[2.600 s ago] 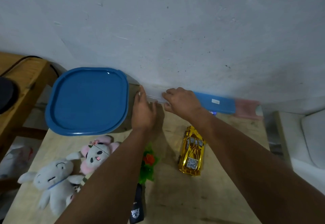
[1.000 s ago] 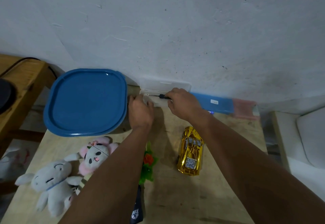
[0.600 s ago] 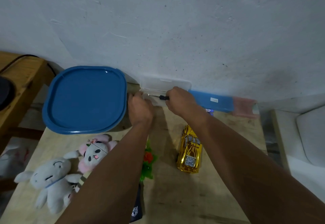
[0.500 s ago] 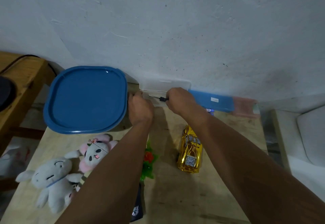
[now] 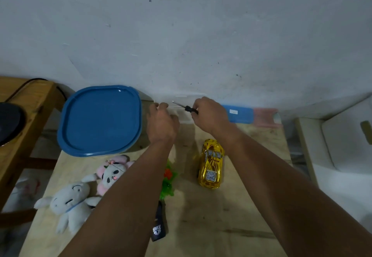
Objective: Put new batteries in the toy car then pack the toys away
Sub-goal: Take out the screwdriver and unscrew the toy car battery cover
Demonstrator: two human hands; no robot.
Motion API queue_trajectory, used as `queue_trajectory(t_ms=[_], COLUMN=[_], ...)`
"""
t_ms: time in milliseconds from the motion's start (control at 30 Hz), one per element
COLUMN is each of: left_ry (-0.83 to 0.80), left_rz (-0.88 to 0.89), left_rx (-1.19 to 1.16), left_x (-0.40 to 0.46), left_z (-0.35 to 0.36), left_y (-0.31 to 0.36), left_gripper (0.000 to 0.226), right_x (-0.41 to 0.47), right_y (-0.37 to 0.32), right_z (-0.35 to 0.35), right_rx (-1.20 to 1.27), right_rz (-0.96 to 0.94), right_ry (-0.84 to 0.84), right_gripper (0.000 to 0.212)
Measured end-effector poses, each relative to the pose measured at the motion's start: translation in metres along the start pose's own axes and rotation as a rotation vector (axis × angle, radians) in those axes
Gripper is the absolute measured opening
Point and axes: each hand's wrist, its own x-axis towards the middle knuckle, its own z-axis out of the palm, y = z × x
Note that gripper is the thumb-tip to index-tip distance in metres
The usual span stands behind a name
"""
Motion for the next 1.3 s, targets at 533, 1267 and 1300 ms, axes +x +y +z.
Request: queue_trajectory(t_ms=[533, 1267, 1300], left_ry=[-0.594, -0.52, -0.535], left_rz=[0.159, -0.04, -0.098], left_rx=[0.373, -0.206, -0.328], left_x=[-0.108, -0.108, -0.108], left_z=[0.039, -0.03, -0.043], left_y=[0.042, 0.047, 0.048], left_gripper=[0.09, 0.083, 0.077], right_x=[-0.168, -0.181, -0.181], right_y=[0.116, 0.083, 0.075], right_z=[0.004, -0.009, -0.018], right_rx=[0.059, 0.155, 0.198], right_rz=[0.522, 0.462, 0.459], right_ry=[-0.153, -0.047, -0.015], right_gripper=[0.022, 0.036, 0.034])
